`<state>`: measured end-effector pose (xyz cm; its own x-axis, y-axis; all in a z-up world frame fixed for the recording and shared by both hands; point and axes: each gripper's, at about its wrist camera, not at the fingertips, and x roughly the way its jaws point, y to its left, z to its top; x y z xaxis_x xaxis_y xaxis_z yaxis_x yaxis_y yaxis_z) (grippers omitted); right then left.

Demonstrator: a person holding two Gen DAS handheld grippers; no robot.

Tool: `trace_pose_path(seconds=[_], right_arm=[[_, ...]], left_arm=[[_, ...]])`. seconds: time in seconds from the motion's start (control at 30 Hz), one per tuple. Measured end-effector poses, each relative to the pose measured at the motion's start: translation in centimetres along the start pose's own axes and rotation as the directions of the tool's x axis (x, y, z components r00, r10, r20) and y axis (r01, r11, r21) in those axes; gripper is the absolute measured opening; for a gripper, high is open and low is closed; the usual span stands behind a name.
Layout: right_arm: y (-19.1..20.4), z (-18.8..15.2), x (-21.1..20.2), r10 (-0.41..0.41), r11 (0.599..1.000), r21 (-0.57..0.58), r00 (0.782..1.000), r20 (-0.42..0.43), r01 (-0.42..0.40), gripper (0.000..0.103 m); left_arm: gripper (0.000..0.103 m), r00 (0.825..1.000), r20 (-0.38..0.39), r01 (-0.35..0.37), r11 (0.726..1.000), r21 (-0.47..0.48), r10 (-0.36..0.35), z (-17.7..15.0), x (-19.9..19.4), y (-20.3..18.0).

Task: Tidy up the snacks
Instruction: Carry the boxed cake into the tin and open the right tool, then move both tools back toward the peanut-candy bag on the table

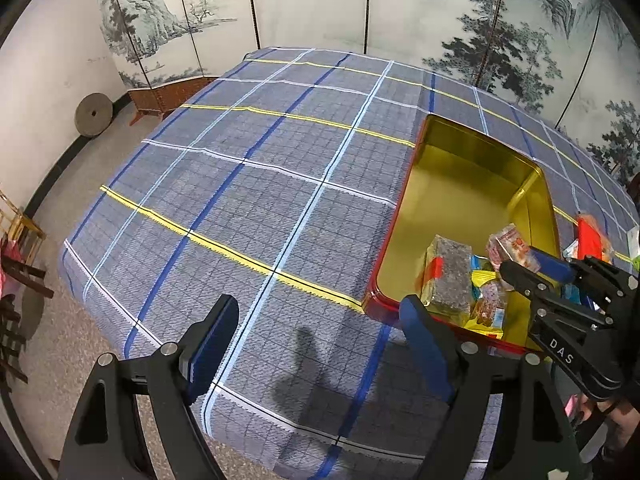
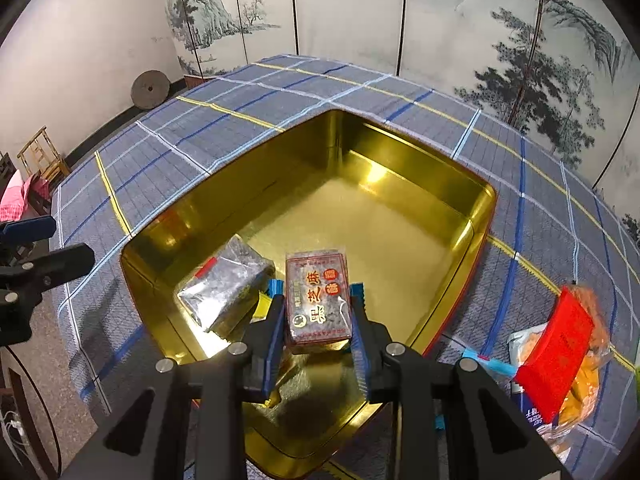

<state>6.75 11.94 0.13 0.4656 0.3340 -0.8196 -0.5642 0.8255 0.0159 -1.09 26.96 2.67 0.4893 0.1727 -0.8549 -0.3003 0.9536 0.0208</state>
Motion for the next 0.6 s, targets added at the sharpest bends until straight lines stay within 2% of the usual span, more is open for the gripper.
trace_pose_path(seconds=[0.37,0.5,0.6], right_arm=[[-1.4,-0.8,-3.6,0.029,0.999,0.037,0.997,0.072,-0.032,0.036],[-3.5,-2.1,-5.7,-0.002,0.997,0.074,0.996,0.090,-0.004,0.039],[-6.0,-3.8,-7.3,-0.057,0.993,0.104,0.994,0.091,0.048,0.042]], left_arm=[[0.080,0.999,0.011,0.029,0.999,0.033,-0.030,-0.1,-0.6,-2.0],[0.080,0.999,0.017,0.047,0.997,0.063,-0.049,-0.2,-1.0,-3.4],[0.080,0.998,0.022,0.065,0.994,0.088,-0.067,-0.3,-1.3,-4.7]])
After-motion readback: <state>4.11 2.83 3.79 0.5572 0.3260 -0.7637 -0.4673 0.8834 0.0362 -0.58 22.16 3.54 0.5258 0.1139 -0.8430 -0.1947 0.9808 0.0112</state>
